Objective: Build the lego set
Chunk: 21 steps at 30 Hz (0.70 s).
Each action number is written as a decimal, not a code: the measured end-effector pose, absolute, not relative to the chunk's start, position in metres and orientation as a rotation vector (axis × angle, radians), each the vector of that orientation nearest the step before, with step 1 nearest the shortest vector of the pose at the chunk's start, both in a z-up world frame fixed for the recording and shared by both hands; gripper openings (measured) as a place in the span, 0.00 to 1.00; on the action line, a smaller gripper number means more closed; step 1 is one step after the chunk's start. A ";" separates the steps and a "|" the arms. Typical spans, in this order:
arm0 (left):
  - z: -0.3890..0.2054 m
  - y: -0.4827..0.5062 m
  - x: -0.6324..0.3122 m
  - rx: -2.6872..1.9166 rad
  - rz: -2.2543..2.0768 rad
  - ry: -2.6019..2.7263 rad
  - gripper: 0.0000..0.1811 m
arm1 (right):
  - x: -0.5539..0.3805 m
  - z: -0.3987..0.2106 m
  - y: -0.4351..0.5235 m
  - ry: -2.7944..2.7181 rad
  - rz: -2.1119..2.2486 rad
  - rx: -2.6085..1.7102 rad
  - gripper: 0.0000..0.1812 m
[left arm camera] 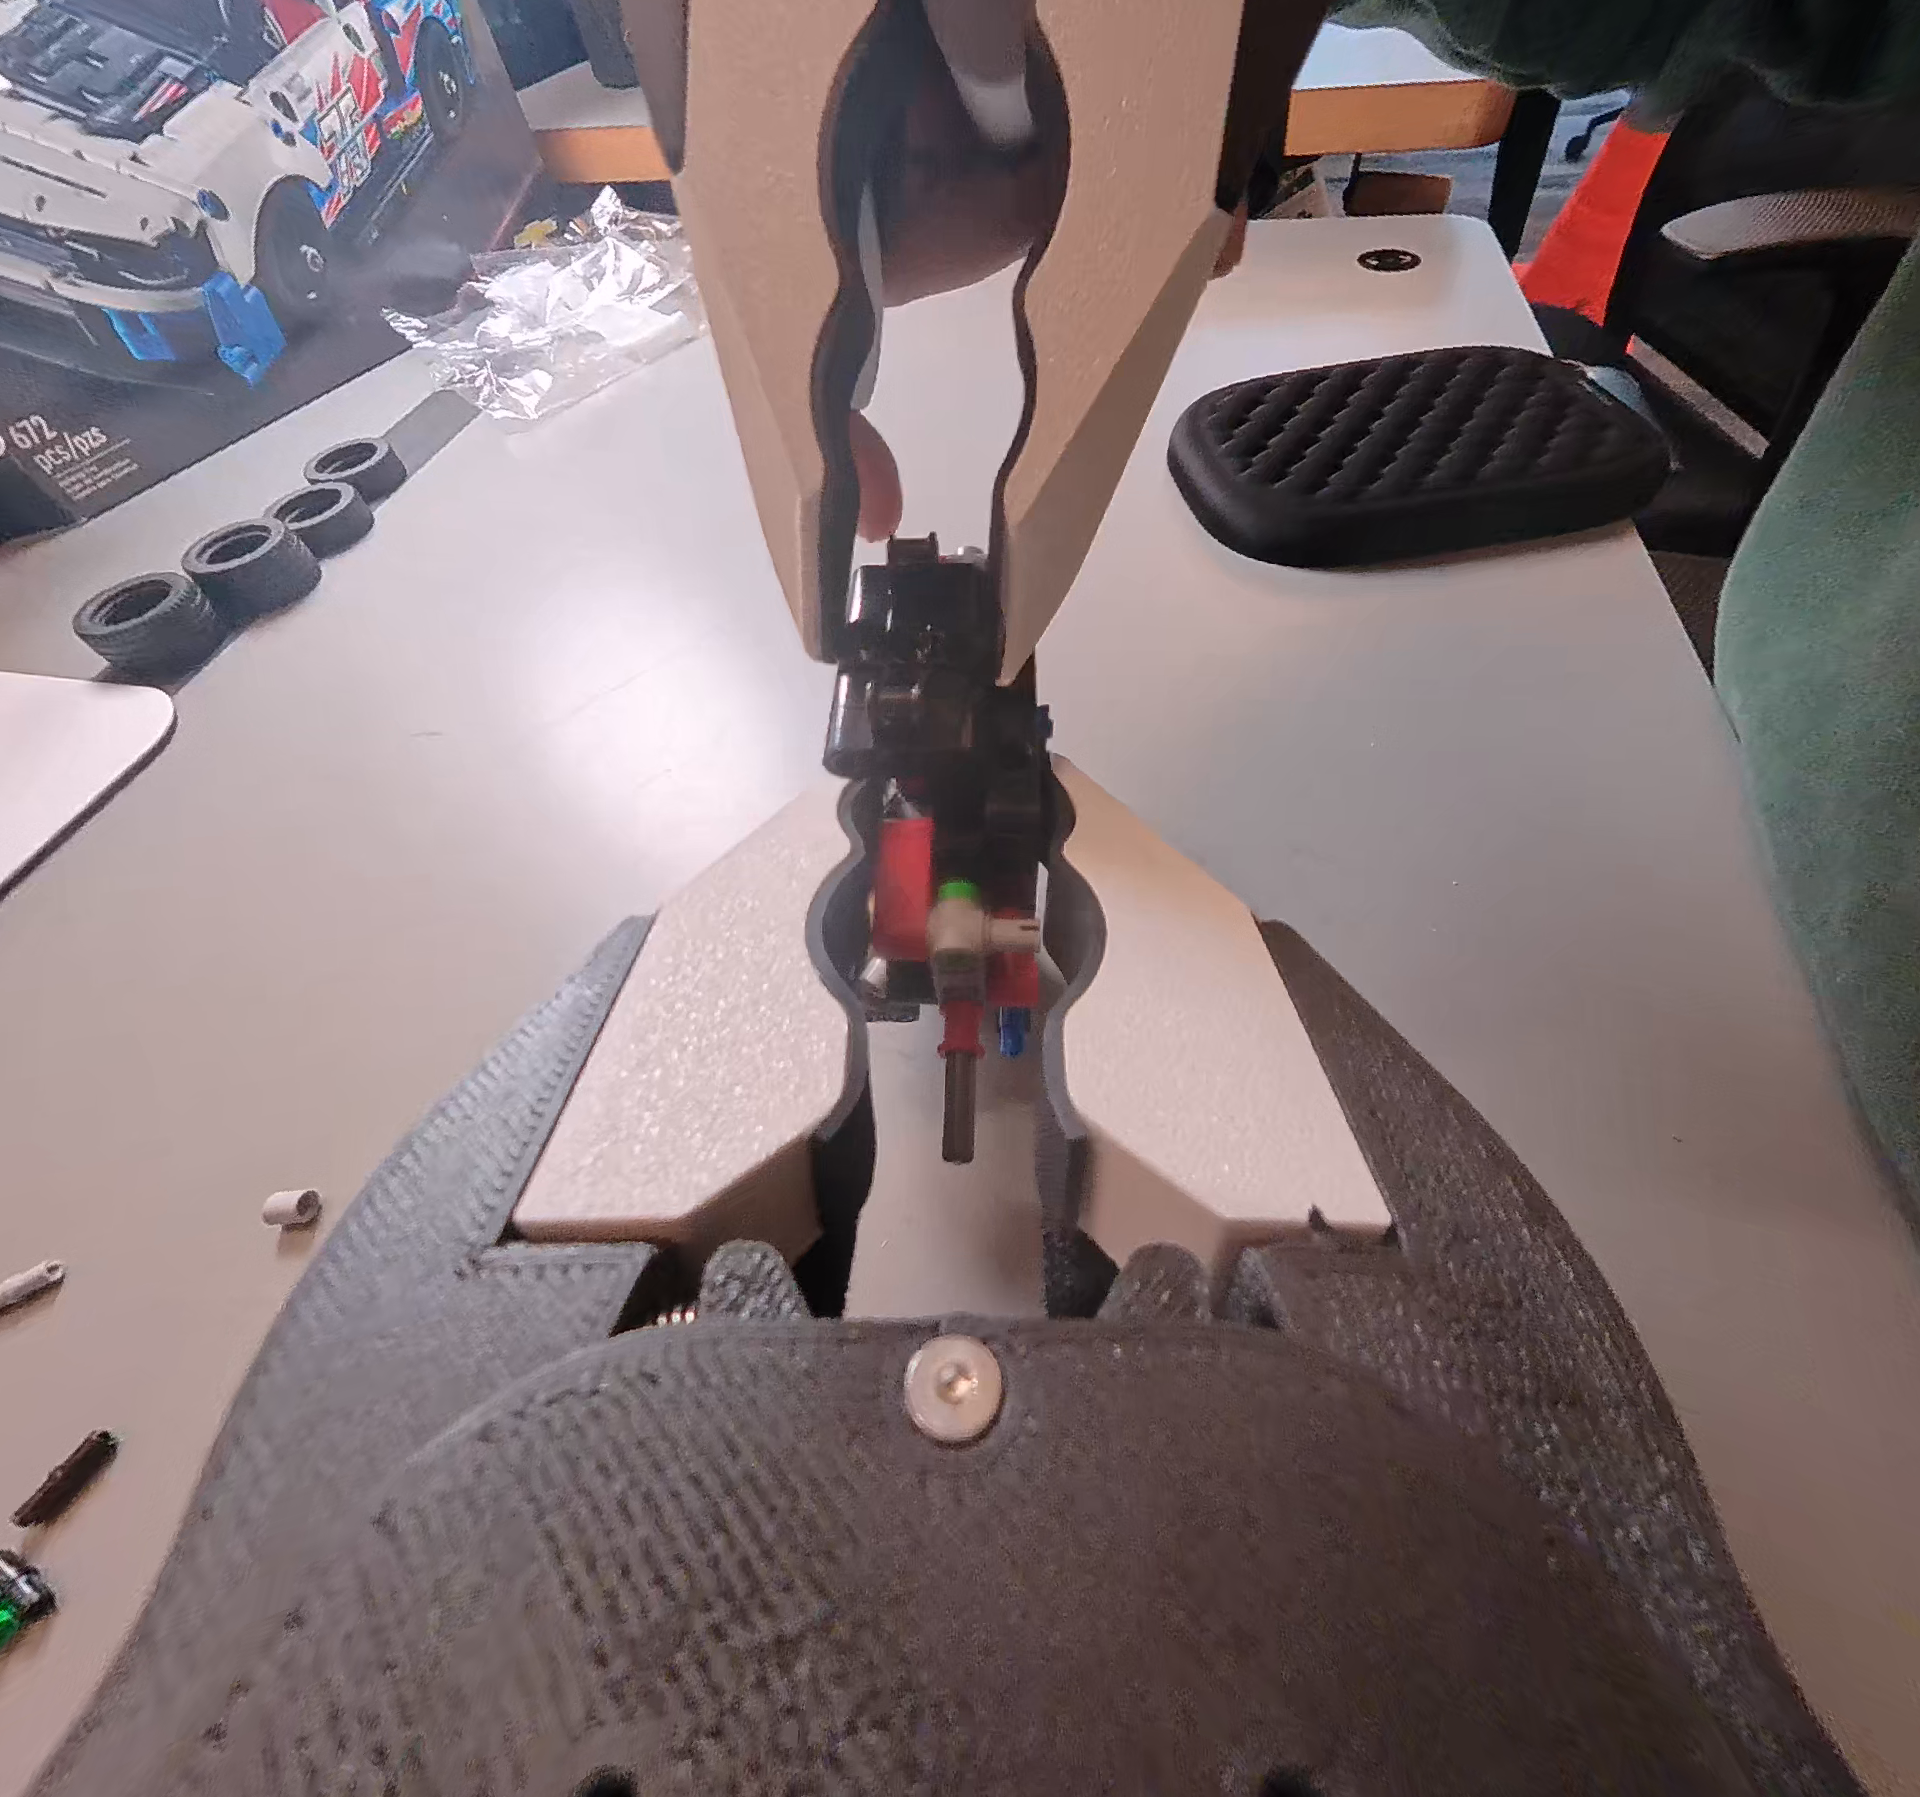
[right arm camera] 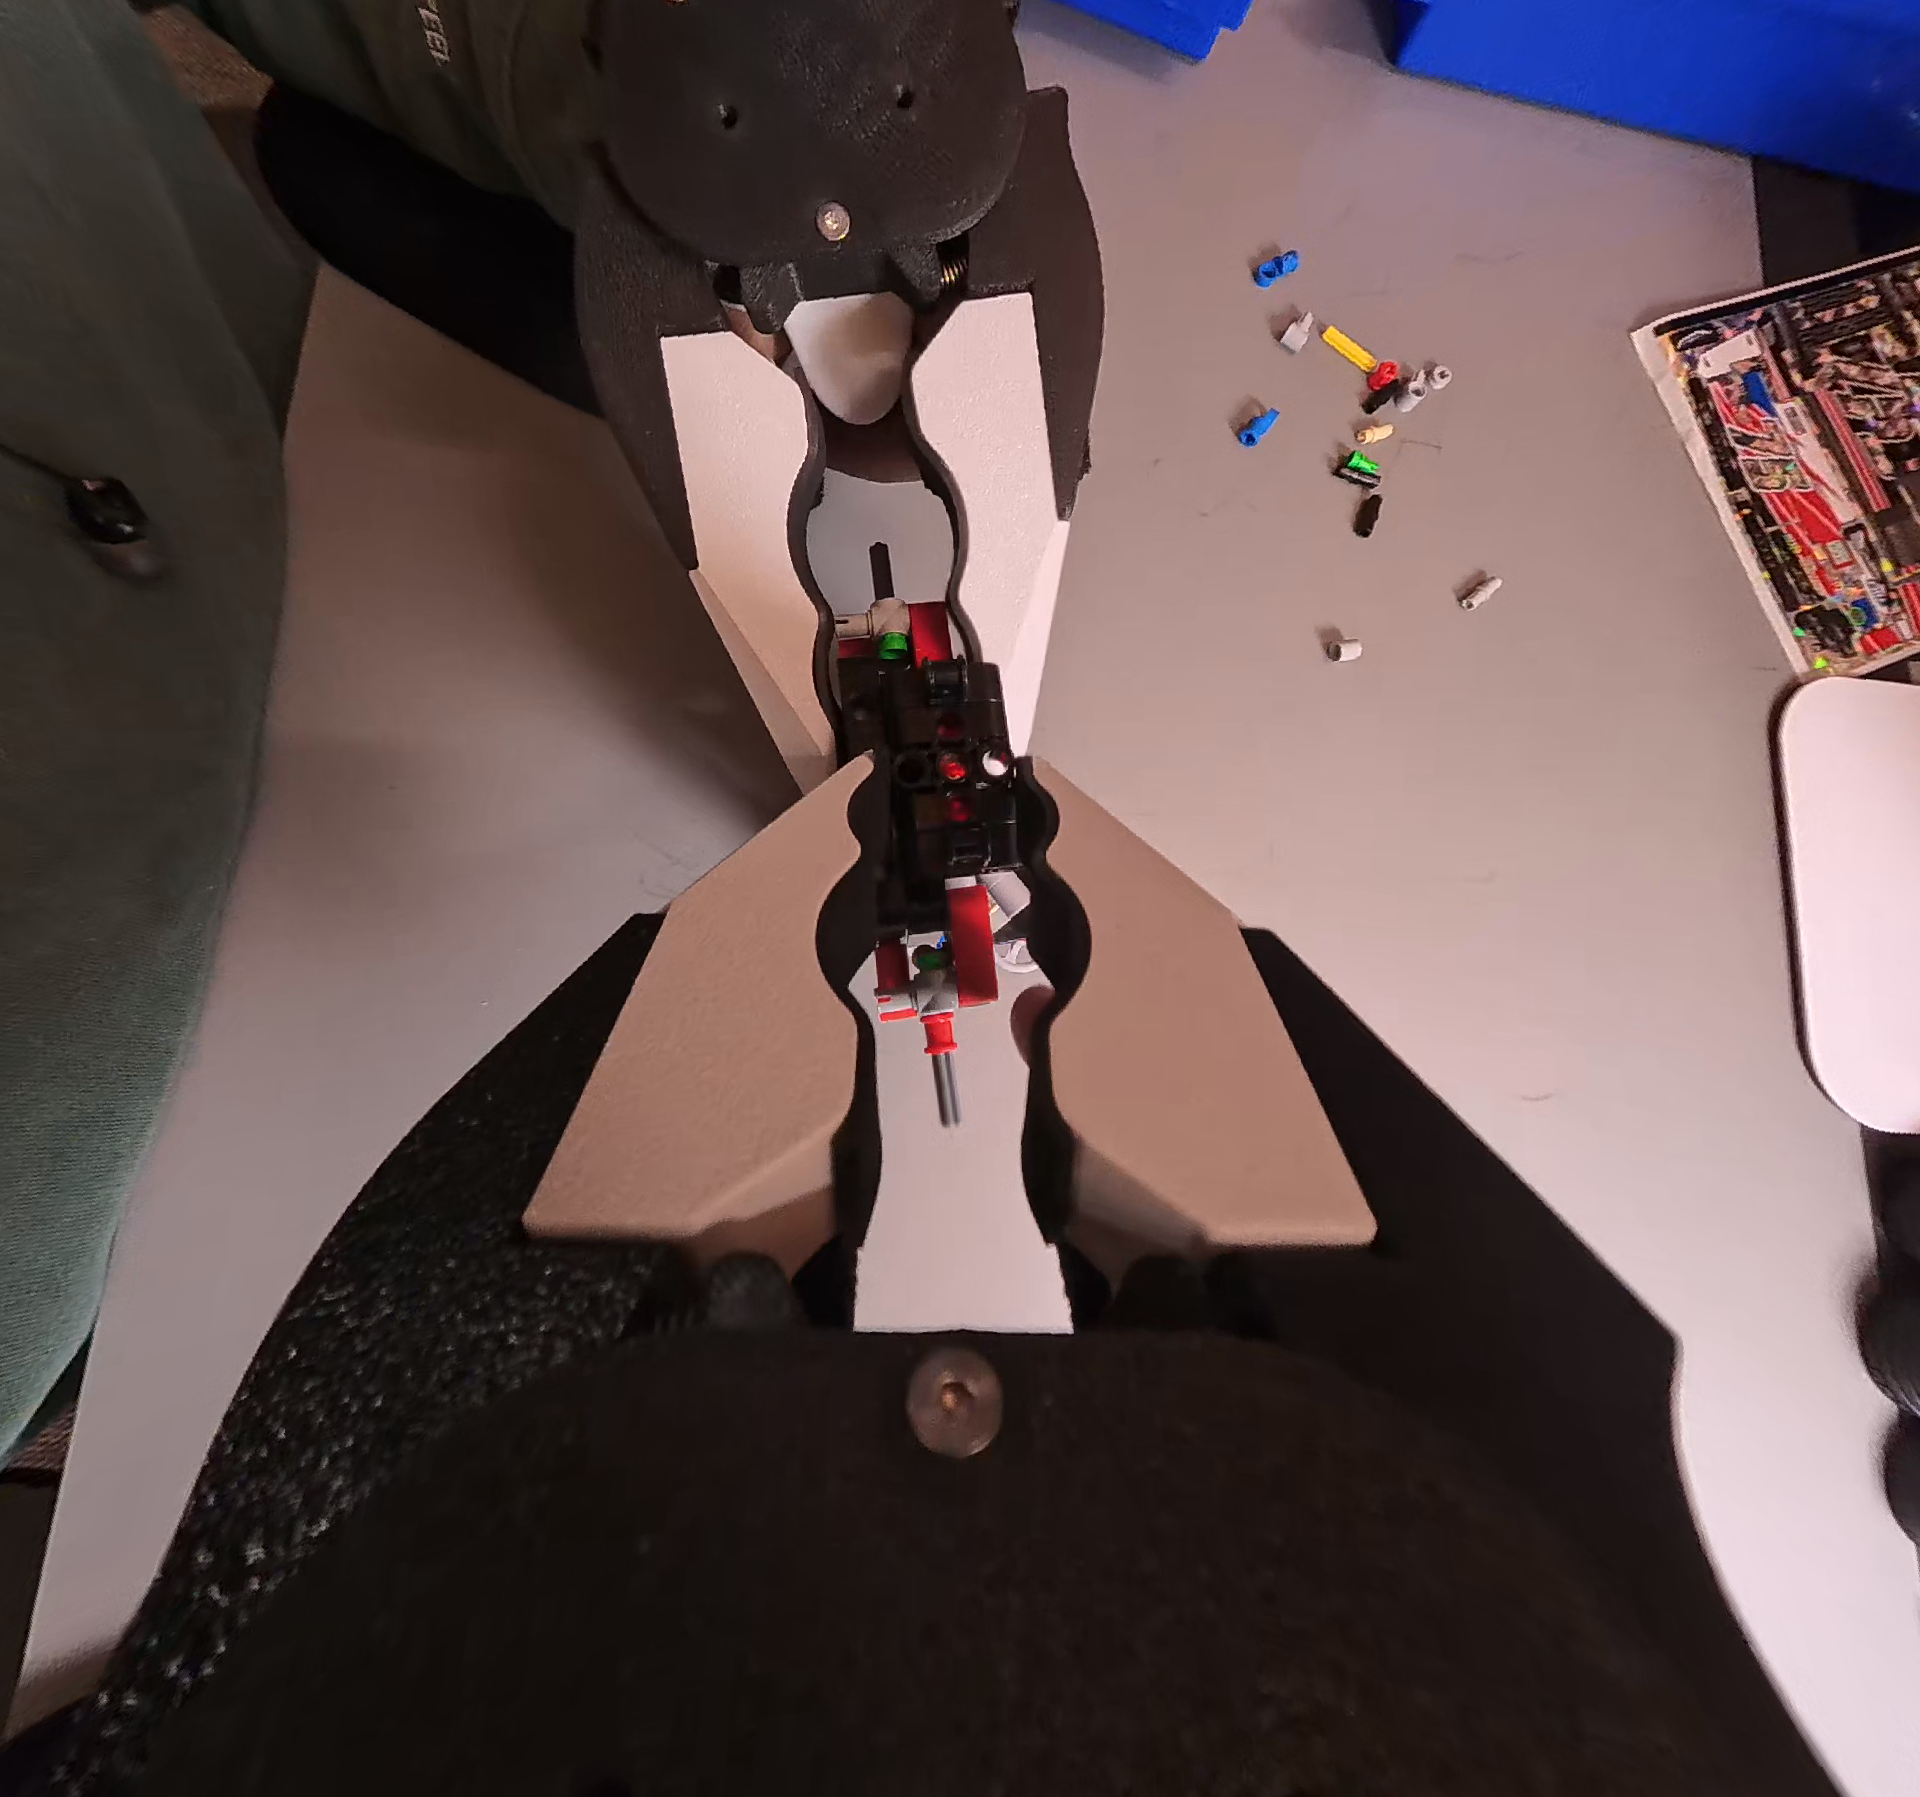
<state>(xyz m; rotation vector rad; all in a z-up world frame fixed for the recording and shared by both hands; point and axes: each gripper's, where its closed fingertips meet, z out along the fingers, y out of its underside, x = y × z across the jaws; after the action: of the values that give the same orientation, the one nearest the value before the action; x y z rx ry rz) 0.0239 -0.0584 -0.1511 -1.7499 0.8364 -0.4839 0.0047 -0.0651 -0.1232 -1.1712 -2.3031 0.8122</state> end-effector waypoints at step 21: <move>-0.153 -0.059 0.025 -1.756 -0.451 0.838 0.16 | 0.008 -0.123 -0.065 -2.296 0.795 -1.205 0.13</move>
<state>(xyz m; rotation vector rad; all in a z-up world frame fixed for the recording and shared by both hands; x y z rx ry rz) 0.0248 -0.0590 -0.1531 -1.7558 0.8379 -0.4513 0.0081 -0.0646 -0.1233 -1.2047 -2.2957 0.7955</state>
